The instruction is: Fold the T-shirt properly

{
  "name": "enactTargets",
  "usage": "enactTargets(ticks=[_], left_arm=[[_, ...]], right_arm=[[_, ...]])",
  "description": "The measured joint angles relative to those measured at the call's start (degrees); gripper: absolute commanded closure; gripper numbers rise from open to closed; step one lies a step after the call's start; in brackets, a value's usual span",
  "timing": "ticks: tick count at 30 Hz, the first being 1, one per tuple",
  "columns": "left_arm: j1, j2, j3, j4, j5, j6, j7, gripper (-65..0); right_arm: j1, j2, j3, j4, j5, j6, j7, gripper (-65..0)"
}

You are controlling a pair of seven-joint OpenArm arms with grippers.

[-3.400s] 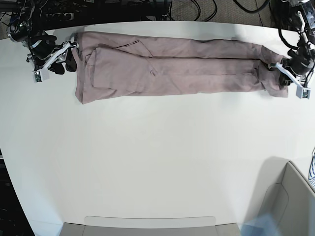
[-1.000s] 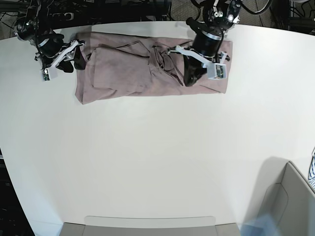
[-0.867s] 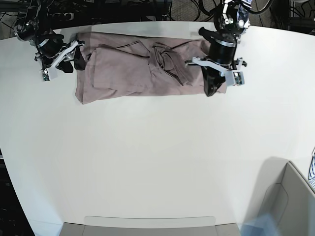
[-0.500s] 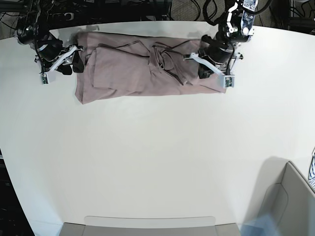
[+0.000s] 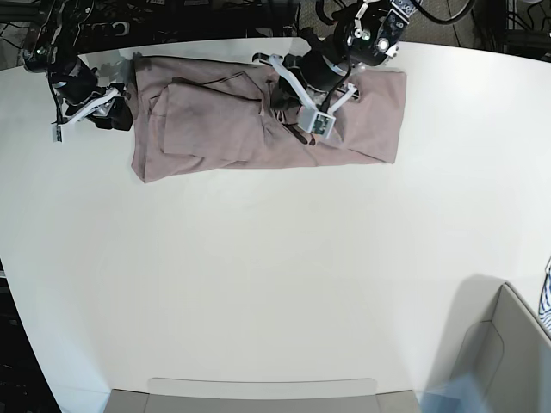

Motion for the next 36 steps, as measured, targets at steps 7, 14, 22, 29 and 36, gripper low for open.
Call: enactTargets(ticks=[7, 14, 22, 29, 36], left_arm=[[0.79, 0.02, 0.20, -0.04, 0.02, 0.26, -4.44, 0.0], [0.63, 0.02, 0.42, -0.09, 0.02, 0.24, -4.90, 0.0], [0.68, 0.07, 0.39, -0.09, 0.00, 0.24, -4.90, 0.0], [0.70, 0.11, 0.13, -0.09, 0.02, 0.24, -4.90, 0.0], [0.61, 0.17, 0.20, -0.09, 0.00, 0.44, -4.90, 0.0]], right_arm=[[-0.04, 2.64, -4.44, -5.44, 8.83, 9.29, -0.48, -26.9], [1.01, 2.43, -5.88, -8.98, 9.27, 9.01, 0.31, -26.9], [3.82, 1.92, -10.21, -10.75, 6.49, 9.22, 2.71, -26.9], [-0.39, -2.01, 2.14, -2.47, 2.34, 8.11, -0.46, -26.9], [5.35, -1.07, 2.14, -9.22, -2.25, 8.44, 1.29, -26.9]])
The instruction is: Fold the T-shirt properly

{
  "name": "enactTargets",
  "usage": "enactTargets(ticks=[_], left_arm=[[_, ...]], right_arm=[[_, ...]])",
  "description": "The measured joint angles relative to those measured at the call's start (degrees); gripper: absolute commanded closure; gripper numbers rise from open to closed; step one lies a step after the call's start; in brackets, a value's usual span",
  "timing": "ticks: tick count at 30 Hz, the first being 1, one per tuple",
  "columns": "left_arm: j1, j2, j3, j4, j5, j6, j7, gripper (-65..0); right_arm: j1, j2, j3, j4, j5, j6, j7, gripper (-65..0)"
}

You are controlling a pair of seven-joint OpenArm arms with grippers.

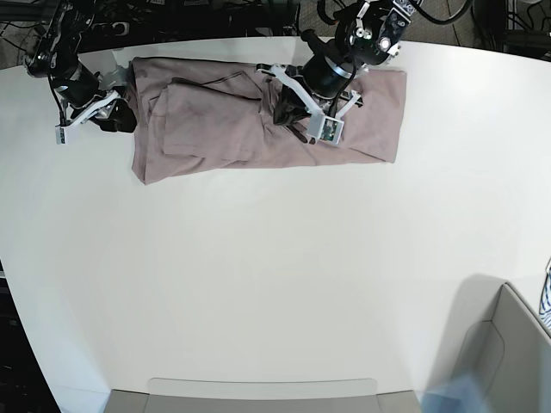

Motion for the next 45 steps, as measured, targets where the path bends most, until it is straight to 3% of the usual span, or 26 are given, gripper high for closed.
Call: enactTargets(ticks=[6, 12, 15, 19, 25, 29, 32, 35, 40, 45], left_arm=[[0.17, 0.04, -0.02, 0.00, -0.26, -0.33, 0.39, 0.0], [-0.07, -0.17, -0.17, 0.00, 0.17, 0.07, 0.22, 0.0], [0.07, -0.13, -0.11, 0.00, -0.04, -0.09, 0.48, 0.0], [0.02, -0.20, -0.11, 0.00, 0.02, 0.02, 0.39, 0.0], [1.14, -0.15, -0.13, 0.00, 0.00, 0.00, -0.04, 0.0], [3.28, 0.00, -3.30, 0.00, -0.24, -0.15, 0.02, 0.0], [4.20, 0.17, -6.25, 0.02, -0.17, 0.02, -0.13, 0.0], [4.39, 0.33, -8.83, 0.02, -0.20, -0.02, -0.11, 0.0], [5.88, 0.15, -13.94, 0.04, -0.24, -0.26, 0.39, 0.0], [8.63, 0.17, -21.20, 0.07, -0.24, -0.50, 0.44, 0.0]], right_arm=[[1.05, 0.35, -9.68, -0.61, 2.03, 0.13, 1.40, -26.9], [-0.55, 0.00, -14.71, 0.09, 6.95, 0.52, 0.55, -26.8], [0.85, 0.17, -16.90, 0.00, 5.55, 0.52, 0.46, -22.7], [4.11, -0.17, -20.52, -0.22, -0.42, 0.50, -0.33, 0.0], [9.66, -0.24, -19.98, -1.11, -9.70, 0.24, -0.76, 0.0], [14.38, -0.15, -12.57, -3.04, -17.35, -4.63, -1.18, 0.0], [17.44, 2.64, -9.35, -3.82, -24.65, -6.38, -1.79, 0.0], [18.60, 3.34, -8.83, -1.79, -28.79, -6.86, -2.12, 0.0], [18.60, 0.04, -11.08, 10.25, -37.24, -7.48, -3.87, 0.0], [18.40, -6.29, -21.00, 25.64, -49.20, -8.00, -11.08, 0.0]])
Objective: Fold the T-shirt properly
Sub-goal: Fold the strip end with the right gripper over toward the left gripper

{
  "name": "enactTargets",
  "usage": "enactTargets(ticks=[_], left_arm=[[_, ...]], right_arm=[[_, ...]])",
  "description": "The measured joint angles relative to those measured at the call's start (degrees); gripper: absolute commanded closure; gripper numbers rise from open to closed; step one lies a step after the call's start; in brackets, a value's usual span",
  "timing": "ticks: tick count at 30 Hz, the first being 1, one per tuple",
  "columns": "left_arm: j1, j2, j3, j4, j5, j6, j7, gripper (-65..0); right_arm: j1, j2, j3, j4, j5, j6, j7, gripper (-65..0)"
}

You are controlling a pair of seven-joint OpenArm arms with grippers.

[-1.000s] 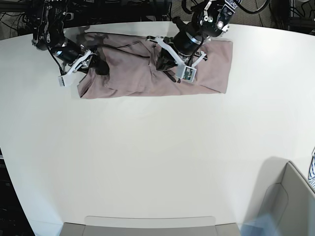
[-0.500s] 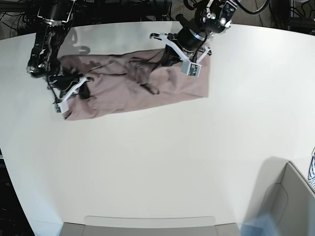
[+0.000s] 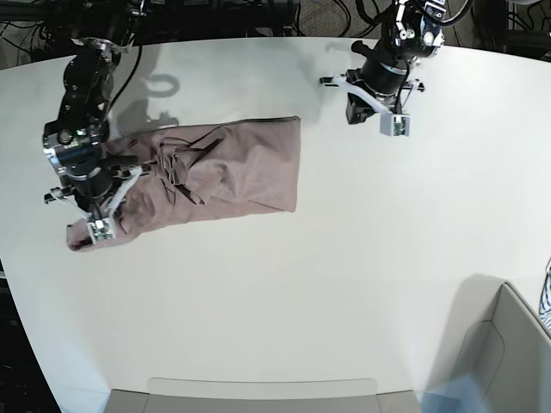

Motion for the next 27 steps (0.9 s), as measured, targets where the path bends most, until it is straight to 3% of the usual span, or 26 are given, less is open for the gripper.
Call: enactTargets(ticks=[6, 10, 16, 20, 25, 27], left_arm=[[1.11, -0.02, -4.04, -0.02, 0.04, 0.07, 0.00, 0.0], [1.09, 0.17, -3.98, -0.04, -0.17, -0.39, 0.00, 0.0], [1.07, 0.11, -3.98, -0.04, -0.15, -0.37, -0.02, 0.0], [1.09, 0.11, -3.98, -0.04, -0.13, -0.35, 0.00, 0.0], [1.09, 0.13, -3.98, -0.11, -0.15, -0.37, -0.02, 0.0], [1.09, 0.11, -3.98, -0.11, -0.15, -0.37, -0.02, 0.0]], right_arm=[[-0.79, -6.49, -16.11, 3.45, -17.79, 0.13, -2.62, 0.0], [-0.72, -9.57, -23.47, 0.31, -24.26, -0.35, -2.67, 0.0], [-0.92, -11.28, -31.98, -9.49, -27.23, -10.08, 2.38, 0.0], [-0.98, -11.21, -37.38, -14.03, -27.02, -13.40, 2.69, 0.0], [-1.20, -11.54, -41.16, -14.36, -27.02, -19.06, 2.84, -23.8], [-1.05, -11.85, -43.04, -14.34, -27.10, -19.85, 2.80, -30.8]])
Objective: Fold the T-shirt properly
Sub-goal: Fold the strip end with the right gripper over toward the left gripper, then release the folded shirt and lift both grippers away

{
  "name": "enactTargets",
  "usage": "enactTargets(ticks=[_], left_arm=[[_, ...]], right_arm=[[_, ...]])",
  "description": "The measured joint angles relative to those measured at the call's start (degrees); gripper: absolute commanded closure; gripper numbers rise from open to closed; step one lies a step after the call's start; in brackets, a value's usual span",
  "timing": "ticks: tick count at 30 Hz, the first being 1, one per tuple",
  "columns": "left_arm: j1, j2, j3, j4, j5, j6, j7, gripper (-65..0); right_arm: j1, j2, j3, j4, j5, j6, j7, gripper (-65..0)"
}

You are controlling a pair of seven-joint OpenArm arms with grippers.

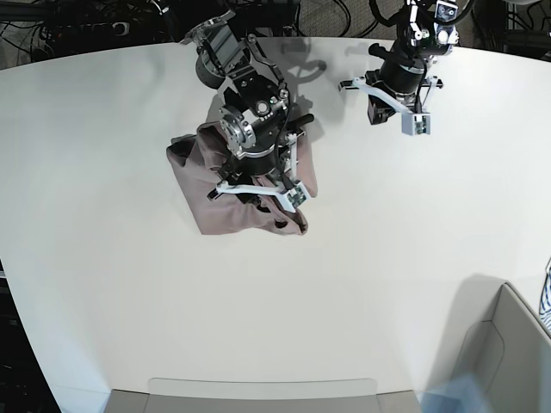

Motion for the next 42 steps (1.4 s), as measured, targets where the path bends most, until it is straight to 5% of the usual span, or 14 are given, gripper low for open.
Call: enactTargets(ticks=[7, 11, 17, 23, 26, 33, 40, 42], left_arm=[[0.00, 0.00, 0.00, -0.44, 0.00, 0.00, 0.00, 0.0], [-0.15, -0.02, 0.00, -0.42, -0.02, -0.42, 0.00, 0.0], [-0.39, -0.02, 0.44, -0.44, 0.07, 0.00, 0.00, 0.0], [-8.17, -0.24, 11.85, -0.37, 0.44, -9.66, -0.31, 0.0], [-11.76, -0.26, 20.37, -0.37, 0.63, -9.94, -0.15, 0.0], [-23.74, -6.69, 38.51, -4.07, 0.76, -10.08, 1.05, 0.0], [-28.26, -4.11, 39.28, -16.44, 0.39, -10.36, 5.25, 0.0], [-28.74, -4.02, 36.76, -20.20, 0.42, -7.37, 5.31, 0.0]], right_arm=[[-1.73, -0.92, -12.50, 0.92, 0.33, 0.68, 4.15, -32.8], [-4.31, -1.22, -13.44, 6.91, 0.55, 0.68, 8.92, -32.2], [-3.80, -0.24, 2.47, 12.61, 4.61, 0.31, 9.16, -24.0], [-3.04, 9.81, 18.16, 13.20, 19.67, 0.68, 8.61, -0.4], [-2.56, 13.60, 22.75, 12.15, 25.38, 0.44, 8.76, 0.0], [-0.68, 19.91, 23.47, 4.02, 29.83, 10.45, 3.30, 0.0], [-4.17, 20.50, 22.36, 3.82, 29.03, 16.76, 3.32, 0.0], [-6.54, 20.90, 19.21, 4.39, 29.03, 18.93, 3.30, 0.0]])
